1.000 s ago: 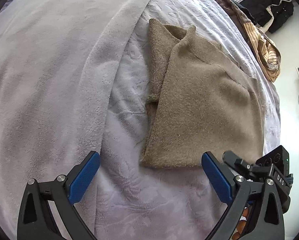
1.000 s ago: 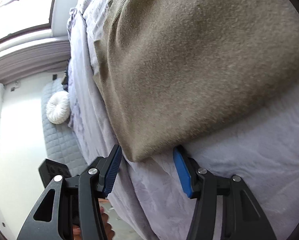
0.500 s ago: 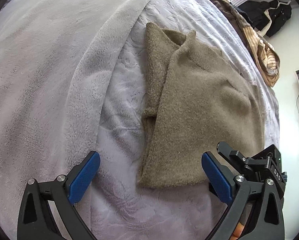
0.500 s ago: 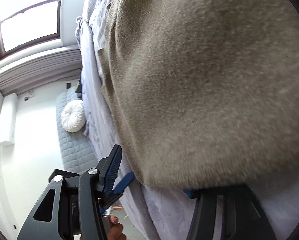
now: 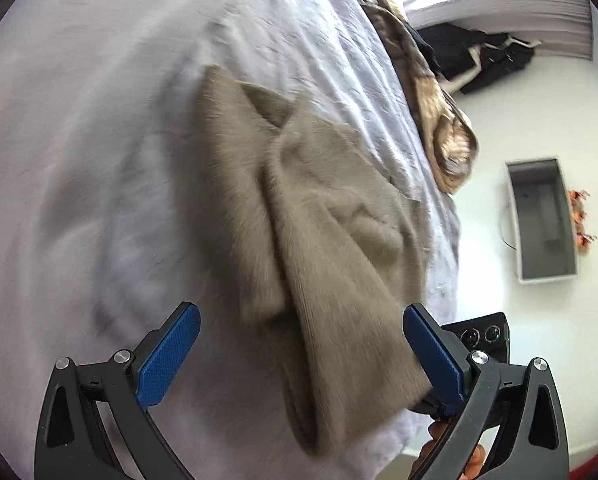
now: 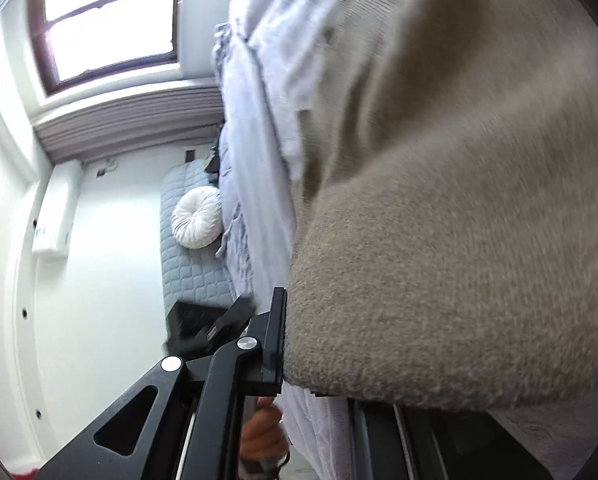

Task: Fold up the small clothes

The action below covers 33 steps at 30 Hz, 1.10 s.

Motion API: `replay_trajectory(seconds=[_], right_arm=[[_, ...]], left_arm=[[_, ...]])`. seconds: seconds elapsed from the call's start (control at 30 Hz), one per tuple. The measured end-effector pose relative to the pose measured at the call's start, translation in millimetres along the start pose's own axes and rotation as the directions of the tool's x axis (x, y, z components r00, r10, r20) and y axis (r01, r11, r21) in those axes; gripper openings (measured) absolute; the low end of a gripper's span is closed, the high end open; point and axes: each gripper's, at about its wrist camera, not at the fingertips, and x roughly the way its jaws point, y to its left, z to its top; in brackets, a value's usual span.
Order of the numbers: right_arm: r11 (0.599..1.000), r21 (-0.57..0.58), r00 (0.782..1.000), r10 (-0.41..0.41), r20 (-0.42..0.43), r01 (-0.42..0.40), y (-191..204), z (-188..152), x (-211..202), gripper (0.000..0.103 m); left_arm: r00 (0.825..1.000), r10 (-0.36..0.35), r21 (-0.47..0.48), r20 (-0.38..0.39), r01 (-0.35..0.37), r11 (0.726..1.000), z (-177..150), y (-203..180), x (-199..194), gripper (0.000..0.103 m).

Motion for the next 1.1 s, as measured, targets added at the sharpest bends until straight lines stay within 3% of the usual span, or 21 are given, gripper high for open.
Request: replay_trajectory(seconds=[0.2, 0.3, 0.33, 0.4, 0.43, 0.47, 0.53, 0.7, 0.8, 0.93, 1.1], right_arm=[[1.0, -0.019, 0.999, -0.006, -0.038, 0.005, 1.9, 1.3, 0.7, 0.009], [1.0, -0.018, 0.998, -0.012, -0.058, 0.011, -1.9, 0.7, 3.4, 0.009], [1.0, -0.017, 0.998, -0.013, -0.065, 0.012, -2.8, 0.9, 4.7, 0.009], [1.0, -0.017, 0.996, -0.024, -0.085, 0.023, -7.2, -0.9, 4.5, 0.009], [0.999, -0.019, 0.995, -0.033, -0.096, 0.032, -8.6, -1.5, 4.8, 0.009], [0.999, -0.023, 0.993, -0.048, -0.108, 0.045, -10.0, -2.1, 5.0, 0.009], [0.996, -0.036, 0.986, -0.09, -0.141, 0.086, -12.7, -3.6, 5.6, 0.009], [0.977, -0.084, 0.95, -0.21, -0.23, 0.195, -18.6, -8.1, -0.7, 0.013], [0.969, -0.125, 0.941, -0.239, -0.238, 0.214, -18.2, -10.0, -24.0, 0.013], [0.966, -0.132, 0.957, -0.243, -0.16, 0.223, -15.8, 3.4, -68.5, 0.013], [0.968, -0.085, 0.971, -0.239, -0.018, 0.237, -27.7, 32.3, -125.6, 0.013]], left_arm=[[0.998, -0.032, 0.049, -0.051, 0.035, 0.998, 37.0, -18.0, 42.9, 0.101], [0.998, 0.011, 0.093, -0.057, -0.005, 0.996, 43.6, -32.9, 56.3, 0.1], [0.998, 0.03, 0.108, -0.06, -0.023, 0.994, 44.6, -35.5, 58.5, 0.095], [0.989, 0.131, 0.148, -0.069, -0.12, 0.982, 46.4, -39.5, 67.9, 0.058], [0.982, 0.174, 0.155, -0.079, -0.16, 0.975, 47.4, -37.2, 72.3, 0.047], [0.977, 0.194, 0.156, -0.089, -0.179, 0.971, 47.3, -34.8, 74.7, 0.038], [0.971, 0.219, 0.144, -0.099, -0.204, 0.968, 47.4, -28.0, 78.8, 0.031], [0.961, 0.276, 0.209, -0.021, -0.266, 0.941, 40.7, -46.1, 76.0, 0.022], [0.961, 0.275, 0.232, 0.016, -0.272, 0.934, 38.2, -59.1, 71.3, 0.02], [0.964, 0.259, 0.247, 0.054, -0.264, 0.932, 38.1, -83.0, 56.0, 0.019], [0.964, 0.252, 0.342, 0.087, -0.266, 0.901, 27.8, -148.4, 64.3, 0.018]])
